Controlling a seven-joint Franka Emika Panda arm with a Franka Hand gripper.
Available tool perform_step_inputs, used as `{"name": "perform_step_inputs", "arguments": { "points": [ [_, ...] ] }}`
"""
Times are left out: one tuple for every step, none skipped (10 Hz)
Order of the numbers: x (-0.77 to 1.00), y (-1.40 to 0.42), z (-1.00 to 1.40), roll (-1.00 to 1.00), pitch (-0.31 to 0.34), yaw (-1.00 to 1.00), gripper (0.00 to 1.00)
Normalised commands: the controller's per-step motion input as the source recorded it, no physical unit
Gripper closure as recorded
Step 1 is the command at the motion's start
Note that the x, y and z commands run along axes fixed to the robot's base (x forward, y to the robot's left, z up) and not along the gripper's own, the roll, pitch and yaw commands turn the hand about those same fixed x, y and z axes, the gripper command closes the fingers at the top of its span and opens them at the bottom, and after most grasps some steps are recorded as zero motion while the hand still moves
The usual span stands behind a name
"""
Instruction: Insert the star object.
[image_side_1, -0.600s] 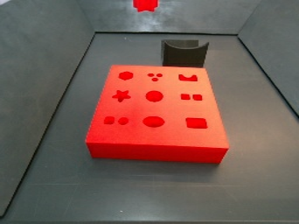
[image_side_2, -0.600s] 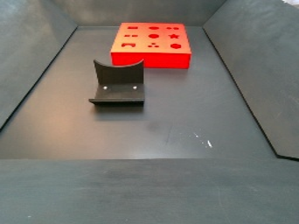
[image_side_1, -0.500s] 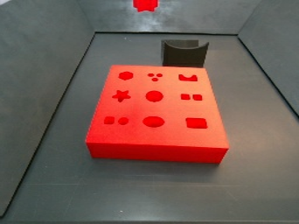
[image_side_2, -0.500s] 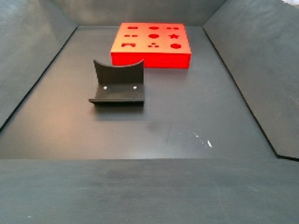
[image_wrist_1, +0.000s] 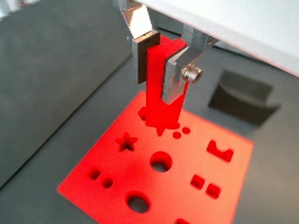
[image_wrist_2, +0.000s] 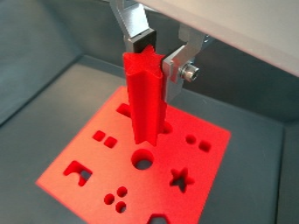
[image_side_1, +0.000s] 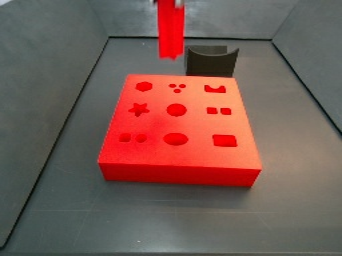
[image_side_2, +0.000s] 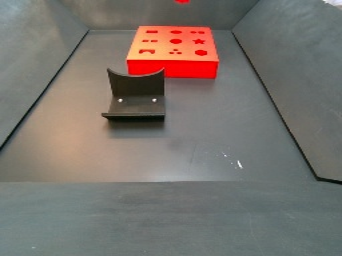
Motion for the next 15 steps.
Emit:
{"name": "perform_step_inputs", "arguments": {
  "points": [
    [0.0,-0.01,-0.78,0.14,-0.104,-0.59,1.0],
    [0.0,-0.01,-0.85,0.11,-0.033,-0.74,1.0],
    [-0.04,-0.05,-0.76,0.0,-0.04,-1.0,1.0],
    [-0.06,0.0,-0.55,-0.07,-0.091,-0.99,1.0],
    [-0.33,0.0,-0.27,0.0,-0.044,-0.87,1.0],
    [-0.21,0.0,-0.2,0.03,0.0,-0.95,1.0],
    [-0.12,0.0,-0.07,0.07,0.079,-0.98,1.0],
    [-0.27,0.0,0.0,0.06,0.1,-0.84,1.0],
    [-0.49,0.0,-0.02,0.04,0.0,-0.49,1.0],
    [-0.43,0.0,-0.01,0.07,0.0,-0.35,1.0],
    [-0.43,-0.02,-0.03,0.11,0.0,-0.14,1.0],
    [-0.31,-0.07,-0.12,0.09,-0.043,0.03,1.0],
    [0.0,-0.05,-0.16,0.0,-0.067,0.44,1.0],
    [0.17,-0.01,-0.16,-0.02,-0.08,0.77,1.0],
    [0.13,0.0,-0.13,-0.02,-0.087,0.87,1.0]
  ]
}}
